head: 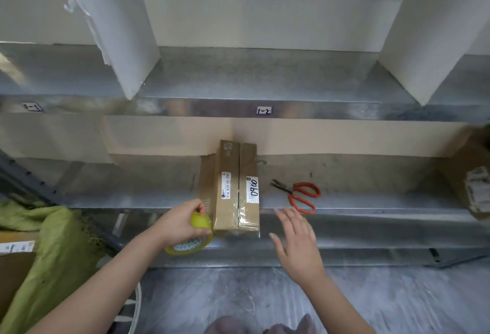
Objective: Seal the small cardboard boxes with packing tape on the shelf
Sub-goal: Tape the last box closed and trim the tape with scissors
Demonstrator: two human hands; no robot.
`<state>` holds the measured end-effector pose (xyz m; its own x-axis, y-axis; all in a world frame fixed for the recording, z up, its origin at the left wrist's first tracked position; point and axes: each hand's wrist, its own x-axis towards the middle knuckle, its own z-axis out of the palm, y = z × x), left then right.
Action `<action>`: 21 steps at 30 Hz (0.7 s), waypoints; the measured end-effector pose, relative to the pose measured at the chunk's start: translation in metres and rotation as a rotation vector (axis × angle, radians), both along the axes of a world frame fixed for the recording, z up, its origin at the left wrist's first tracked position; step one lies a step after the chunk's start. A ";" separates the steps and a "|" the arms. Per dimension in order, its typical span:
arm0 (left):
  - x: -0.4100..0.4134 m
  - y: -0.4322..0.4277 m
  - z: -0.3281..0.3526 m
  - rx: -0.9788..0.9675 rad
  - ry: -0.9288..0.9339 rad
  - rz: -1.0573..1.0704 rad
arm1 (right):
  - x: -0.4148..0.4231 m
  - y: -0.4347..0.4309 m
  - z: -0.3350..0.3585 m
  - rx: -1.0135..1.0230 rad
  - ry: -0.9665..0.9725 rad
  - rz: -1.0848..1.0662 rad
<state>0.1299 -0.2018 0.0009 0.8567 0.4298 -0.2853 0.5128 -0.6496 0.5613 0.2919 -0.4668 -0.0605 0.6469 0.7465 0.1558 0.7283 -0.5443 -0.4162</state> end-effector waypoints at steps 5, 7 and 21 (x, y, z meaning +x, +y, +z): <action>-0.001 0.005 -0.001 -0.008 -0.021 -0.061 | -0.047 0.029 -0.004 -0.003 0.091 0.045; -0.002 0.007 -0.002 -0.026 -0.033 -0.075 | -0.053 0.043 -0.004 0.047 0.185 -0.009; -0.028 0.033 -0.033 -0.090 -0.073 -0.087 | -0.058 0.092 -0.011 0.270 0.456 -0.277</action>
<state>0.1015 -0.1686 -0.0325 0.9096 0.3280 -0.2552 0.4123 -0.6352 0.6531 0.2344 -0.3744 -0.0717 0.8582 0.5128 -0.0228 0.2892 -0.5197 -0.8039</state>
